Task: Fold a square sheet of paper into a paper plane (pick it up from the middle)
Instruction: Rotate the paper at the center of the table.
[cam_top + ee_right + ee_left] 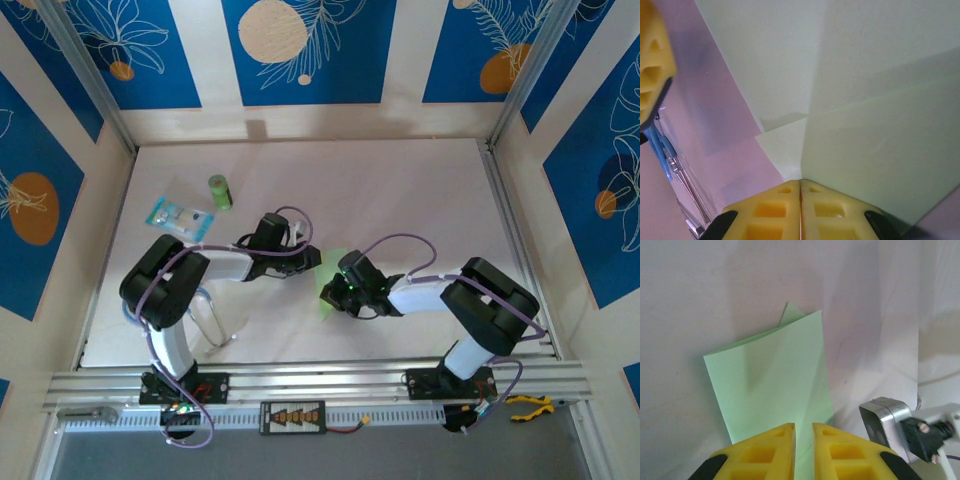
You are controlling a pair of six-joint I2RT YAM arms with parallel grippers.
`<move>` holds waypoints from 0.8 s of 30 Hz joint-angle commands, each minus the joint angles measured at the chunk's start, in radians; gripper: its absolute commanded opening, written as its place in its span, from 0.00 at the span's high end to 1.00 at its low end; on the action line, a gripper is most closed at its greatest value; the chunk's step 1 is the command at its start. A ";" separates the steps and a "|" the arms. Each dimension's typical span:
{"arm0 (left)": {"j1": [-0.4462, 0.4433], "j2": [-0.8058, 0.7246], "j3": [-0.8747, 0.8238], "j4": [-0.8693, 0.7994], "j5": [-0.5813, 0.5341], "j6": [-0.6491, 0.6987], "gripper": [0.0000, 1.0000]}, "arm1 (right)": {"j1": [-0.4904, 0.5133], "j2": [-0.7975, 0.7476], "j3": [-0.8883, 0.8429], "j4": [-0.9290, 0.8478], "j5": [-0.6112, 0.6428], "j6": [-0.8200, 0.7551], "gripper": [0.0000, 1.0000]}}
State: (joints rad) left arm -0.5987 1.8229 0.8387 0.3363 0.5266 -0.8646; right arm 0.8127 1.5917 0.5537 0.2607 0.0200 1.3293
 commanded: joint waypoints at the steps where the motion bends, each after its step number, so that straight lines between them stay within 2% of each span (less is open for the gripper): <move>1: -0.006 0.040 0.015 0.023 0.018 -0.027 0.85 | 0.010 0.019 -0.019 -0.073 -0.001 -0.001 0.90; 7: -0.004 0.078 0.018 -0.022 -0.006 -0.037 0.90 | -0.001 0.045 0.005 -0.062 -0.051 -0.037 0.87; 14: -0.004 0.052 0.018 -0.138 -0.065 0.018 0.91 | -0.009 0.046 0.045 -0.031 -0.114 -0.110 0.78; 20: -0.004 0.031 -0.018 -0.120 -0.082 0.012 0.91 | -0.034 -0.078 -0.005 -0.038 -0.082 -0.144 0.69; 24: -0.003 0.027 -0.021 -0.122 -0.082 0.019 0.91 | -0.072 -0.176 -0.032 -0.124 -0.042 -0.174 0.68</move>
State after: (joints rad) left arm -0.5987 1.8652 0.8421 0.2806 0.4805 -0.8772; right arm 0.7639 1.4746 0.5423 0.2123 -0.0490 1.1969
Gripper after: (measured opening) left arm 0.090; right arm 0.317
